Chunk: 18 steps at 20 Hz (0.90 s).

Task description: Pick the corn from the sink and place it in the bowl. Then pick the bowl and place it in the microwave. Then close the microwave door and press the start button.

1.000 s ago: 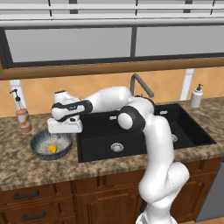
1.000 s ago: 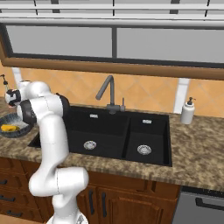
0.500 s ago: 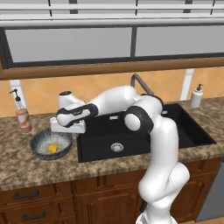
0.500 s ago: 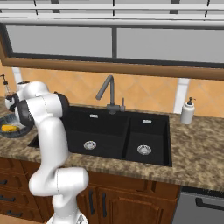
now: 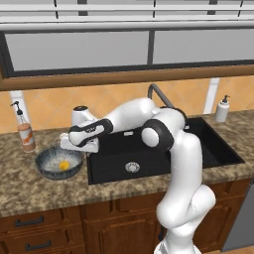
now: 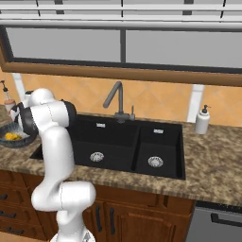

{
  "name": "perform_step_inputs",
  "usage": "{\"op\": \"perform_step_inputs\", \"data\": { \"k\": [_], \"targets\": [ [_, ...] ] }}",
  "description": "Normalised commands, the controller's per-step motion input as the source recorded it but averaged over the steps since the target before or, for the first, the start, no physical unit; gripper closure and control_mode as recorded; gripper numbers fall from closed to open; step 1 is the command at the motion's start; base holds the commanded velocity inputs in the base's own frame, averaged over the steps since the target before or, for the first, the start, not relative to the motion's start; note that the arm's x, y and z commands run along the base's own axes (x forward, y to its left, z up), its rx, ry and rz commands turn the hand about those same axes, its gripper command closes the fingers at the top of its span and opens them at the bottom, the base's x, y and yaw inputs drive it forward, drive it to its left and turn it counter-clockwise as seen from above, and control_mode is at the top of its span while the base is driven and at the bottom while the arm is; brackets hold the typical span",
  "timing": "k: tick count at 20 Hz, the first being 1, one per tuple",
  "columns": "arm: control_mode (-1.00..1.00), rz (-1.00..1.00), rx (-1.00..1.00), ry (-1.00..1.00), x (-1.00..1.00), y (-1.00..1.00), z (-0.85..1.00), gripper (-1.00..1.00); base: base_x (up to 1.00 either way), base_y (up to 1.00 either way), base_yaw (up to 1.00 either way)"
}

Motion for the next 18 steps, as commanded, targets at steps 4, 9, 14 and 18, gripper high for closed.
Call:
{"op": "perform_step_inputs", "data": {
  "k": [4, 9, 14, 18],
  "targets": [
    [-1.0, 0.0, 0.0, -0.01, -0.03, 0.16, 0.0, 1.0, 0.0, 0.0, 0.0],
    [-1.0, 0.0, 0.0, -0.03, -0.24, 0.13, 0.0, 1.0, 0.0, 0.0, 0.0],
    [-1.0, -0.1, 0.02, -0.05, -0.62, -0.41, 0.2, 1.0, 0.0, 0.0, 0.0],
    [-1.0, -0.22, 0.07, -0.07, -0.52, -0.73, 0.51, 1.0, 0.0, 0.0, 0.0]
  ]
}}
